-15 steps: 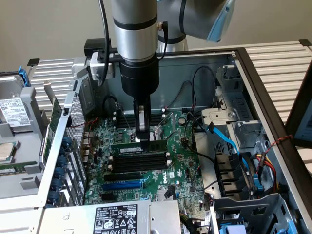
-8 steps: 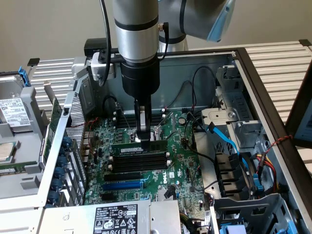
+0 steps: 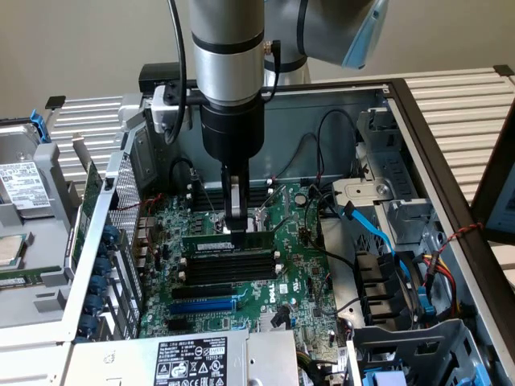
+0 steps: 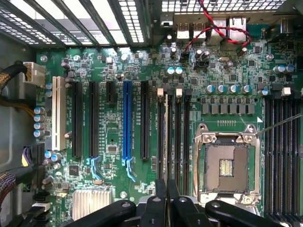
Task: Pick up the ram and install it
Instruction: 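Insert the ram into the slot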
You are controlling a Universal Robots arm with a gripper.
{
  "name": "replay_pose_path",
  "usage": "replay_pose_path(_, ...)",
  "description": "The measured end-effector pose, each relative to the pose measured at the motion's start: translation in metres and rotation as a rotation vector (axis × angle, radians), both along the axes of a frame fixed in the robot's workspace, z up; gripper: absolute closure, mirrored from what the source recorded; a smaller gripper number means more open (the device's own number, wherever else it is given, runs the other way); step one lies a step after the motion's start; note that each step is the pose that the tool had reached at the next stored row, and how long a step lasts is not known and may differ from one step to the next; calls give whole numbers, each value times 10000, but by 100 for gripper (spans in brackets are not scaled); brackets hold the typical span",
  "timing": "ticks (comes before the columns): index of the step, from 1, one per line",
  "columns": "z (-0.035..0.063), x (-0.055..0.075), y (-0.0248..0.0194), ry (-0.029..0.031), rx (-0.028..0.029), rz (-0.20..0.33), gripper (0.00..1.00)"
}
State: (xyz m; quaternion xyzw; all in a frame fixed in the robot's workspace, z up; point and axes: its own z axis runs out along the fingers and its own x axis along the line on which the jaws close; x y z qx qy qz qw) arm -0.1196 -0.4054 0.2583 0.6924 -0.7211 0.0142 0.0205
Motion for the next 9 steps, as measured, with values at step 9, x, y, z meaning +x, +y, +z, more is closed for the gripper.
replay_pose_path(9,-56,-1,0,0,-73,15,87)
